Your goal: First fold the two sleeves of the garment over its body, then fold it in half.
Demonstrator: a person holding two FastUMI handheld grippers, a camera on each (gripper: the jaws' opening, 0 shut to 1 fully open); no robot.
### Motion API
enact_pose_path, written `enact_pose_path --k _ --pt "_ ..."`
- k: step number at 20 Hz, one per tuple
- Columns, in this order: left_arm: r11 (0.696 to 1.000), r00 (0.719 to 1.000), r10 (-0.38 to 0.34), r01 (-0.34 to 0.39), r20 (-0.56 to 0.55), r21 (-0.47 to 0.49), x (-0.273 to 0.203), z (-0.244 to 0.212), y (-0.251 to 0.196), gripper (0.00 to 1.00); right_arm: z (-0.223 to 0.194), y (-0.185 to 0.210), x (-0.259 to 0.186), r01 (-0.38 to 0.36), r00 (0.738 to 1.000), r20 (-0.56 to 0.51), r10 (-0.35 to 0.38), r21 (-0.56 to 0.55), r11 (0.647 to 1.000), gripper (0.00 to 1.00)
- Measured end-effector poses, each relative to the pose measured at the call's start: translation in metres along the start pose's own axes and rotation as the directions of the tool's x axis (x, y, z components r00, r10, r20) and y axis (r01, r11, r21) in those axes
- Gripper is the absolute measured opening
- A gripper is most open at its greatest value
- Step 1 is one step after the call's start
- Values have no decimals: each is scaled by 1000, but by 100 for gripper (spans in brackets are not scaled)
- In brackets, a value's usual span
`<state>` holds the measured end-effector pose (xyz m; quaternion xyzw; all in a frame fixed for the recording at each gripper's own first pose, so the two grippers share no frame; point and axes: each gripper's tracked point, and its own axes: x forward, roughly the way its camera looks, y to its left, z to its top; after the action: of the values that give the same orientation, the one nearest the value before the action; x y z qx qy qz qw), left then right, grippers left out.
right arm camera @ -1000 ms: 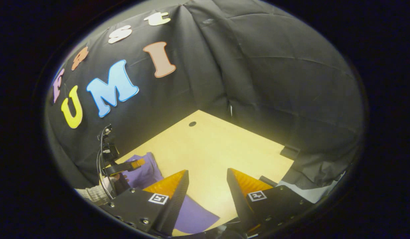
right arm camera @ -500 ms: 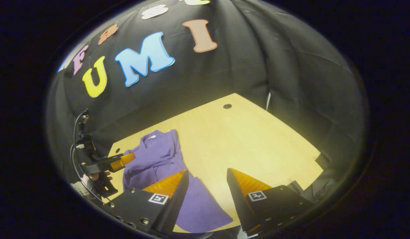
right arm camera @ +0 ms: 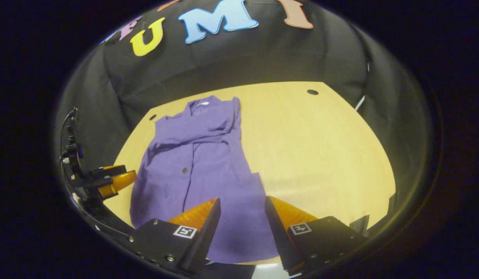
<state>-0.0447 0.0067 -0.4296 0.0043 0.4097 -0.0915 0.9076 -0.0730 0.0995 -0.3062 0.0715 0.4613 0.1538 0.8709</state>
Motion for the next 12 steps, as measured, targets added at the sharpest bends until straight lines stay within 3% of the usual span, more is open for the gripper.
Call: enact_pose_path --k 6,8,12 --pt "999 991 10 -16 -135 -47 -22 -81 -8 97 -57 5 28 27 981 -189 -43 -87 996 70" --pt "999 985 19 -27 -173 -44 -24 -101 -7 100 -69 3 30 50 973 -220 -75 -116 992 79" --pt "998 971 38 -47 -237 -35 -14 -121 -3 96 -89 -3 35 72 956 -272 -108 -140 988 79"
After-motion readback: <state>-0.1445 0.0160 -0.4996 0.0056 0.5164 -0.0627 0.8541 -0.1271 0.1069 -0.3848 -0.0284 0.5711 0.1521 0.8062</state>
